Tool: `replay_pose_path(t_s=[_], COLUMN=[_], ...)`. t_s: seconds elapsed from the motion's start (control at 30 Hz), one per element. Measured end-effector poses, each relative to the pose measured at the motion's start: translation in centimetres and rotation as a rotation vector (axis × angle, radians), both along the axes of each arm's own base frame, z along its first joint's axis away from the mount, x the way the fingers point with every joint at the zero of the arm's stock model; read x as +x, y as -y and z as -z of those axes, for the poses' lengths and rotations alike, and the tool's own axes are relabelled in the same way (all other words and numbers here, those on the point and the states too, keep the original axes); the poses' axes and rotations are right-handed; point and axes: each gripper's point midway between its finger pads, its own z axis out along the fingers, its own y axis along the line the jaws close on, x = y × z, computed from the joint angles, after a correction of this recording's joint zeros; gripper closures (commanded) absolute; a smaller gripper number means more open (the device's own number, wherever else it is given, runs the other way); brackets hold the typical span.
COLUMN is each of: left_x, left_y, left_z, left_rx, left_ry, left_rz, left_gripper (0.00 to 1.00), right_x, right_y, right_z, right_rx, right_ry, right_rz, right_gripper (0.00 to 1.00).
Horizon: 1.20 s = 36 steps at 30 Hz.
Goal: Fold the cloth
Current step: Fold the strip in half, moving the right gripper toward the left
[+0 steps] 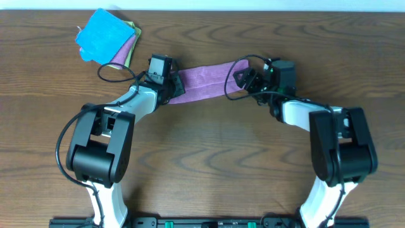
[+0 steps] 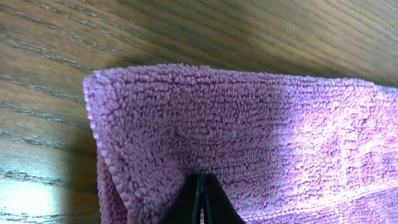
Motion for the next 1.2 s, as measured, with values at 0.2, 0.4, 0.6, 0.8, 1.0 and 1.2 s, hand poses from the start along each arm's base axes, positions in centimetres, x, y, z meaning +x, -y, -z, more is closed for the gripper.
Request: replay_pose_path(t_s=[0.2,0.4,0.6,0.8,1.0,1.2], left_x=[-0.2,-0.4,-0.5,-0.6,-0.7,-0.8], left_y=[0.0,-0.1,0.1,0.3,0.5,0.5], left_z=[0.1,0.1,0.1,-0.1,-0.1,-0.1], left_rx=[0.002,0.005,-0.004,-0.01,-0.012,-0.012], left_ry=[-0.014,-0.03,-0.037,-0.047,-0.05,-0.051], left_rz=[0.001,0.002,0.009,0.014,0.02,0.02], left_gripper=[0.94,0.94,0.95,0.94,0.94,0.94], right_x=[1.5,2.2,2.0,1.2,0.6,-1.3], right_y=[-1.2,-0.9,-1.4,-1.8,-3.7,-7.7], right_z=[1.2,2.0,1.4,-3.2,-8.1,-7.6], right_rx=[-0.012,-0.072,-0.116,-0.187,-0.213,-0.238], right_ry=[0.061,0.129,0.19,0.278,0.404,0.411], right_rz=[0.024,0.027,-0.069,-0.171,-0.243,-0.36], right_gripper=[0.76,0.99,0.98,0.98,0.99,0.99])
